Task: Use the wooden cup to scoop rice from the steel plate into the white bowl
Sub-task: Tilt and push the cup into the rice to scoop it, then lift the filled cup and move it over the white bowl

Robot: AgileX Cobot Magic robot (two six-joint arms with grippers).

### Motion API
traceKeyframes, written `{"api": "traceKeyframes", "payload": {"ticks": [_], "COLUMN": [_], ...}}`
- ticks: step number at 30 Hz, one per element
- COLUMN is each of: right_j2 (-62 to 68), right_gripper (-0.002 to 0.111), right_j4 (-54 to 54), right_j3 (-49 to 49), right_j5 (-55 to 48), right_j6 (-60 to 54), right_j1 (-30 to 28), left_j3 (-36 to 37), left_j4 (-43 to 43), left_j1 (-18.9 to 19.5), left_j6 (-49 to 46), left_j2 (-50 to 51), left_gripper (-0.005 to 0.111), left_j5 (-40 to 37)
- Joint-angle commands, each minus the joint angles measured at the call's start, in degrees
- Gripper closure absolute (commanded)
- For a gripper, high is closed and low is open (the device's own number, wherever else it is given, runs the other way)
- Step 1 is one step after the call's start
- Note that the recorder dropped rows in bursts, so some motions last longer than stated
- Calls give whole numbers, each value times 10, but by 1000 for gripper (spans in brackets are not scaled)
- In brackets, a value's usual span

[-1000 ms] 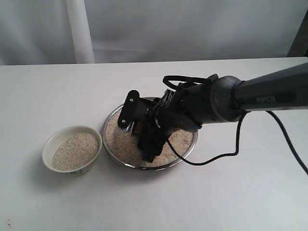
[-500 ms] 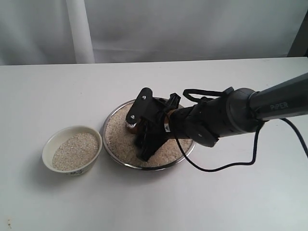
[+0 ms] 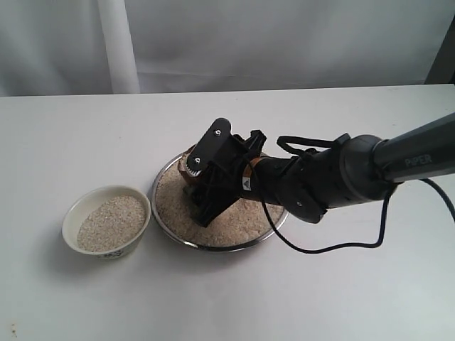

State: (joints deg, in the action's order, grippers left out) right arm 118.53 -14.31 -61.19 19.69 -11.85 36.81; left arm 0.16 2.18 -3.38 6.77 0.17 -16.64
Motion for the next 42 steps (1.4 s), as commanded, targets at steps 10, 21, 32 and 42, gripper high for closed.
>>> {"api": "traceKeyframes", "payload": {"ticks": [10,21,32,42], "right_j2": [-24,-105,-42,52], "right_gripper": [108,108,108,108], "right_j4": [12,19,-98,-234], "right_j3": [1,-61,-262,-388], "right_j5": [25,-101,-348,-509], "right_j6": [-6,-19,-30,-79], "right_j1": [-3,15,112,181], "left_j3": [-2,-2,-2,-2], "left_j4": [-4,-4,-4,-4], "left_j1": [-2,-2,-2,-2], "left_j6": [3,3,3,2], "left_j2": [-2,-2,-2,-2], "left_gripper": [107,107,107,107], "left_j5": [3,3,3,3]}}
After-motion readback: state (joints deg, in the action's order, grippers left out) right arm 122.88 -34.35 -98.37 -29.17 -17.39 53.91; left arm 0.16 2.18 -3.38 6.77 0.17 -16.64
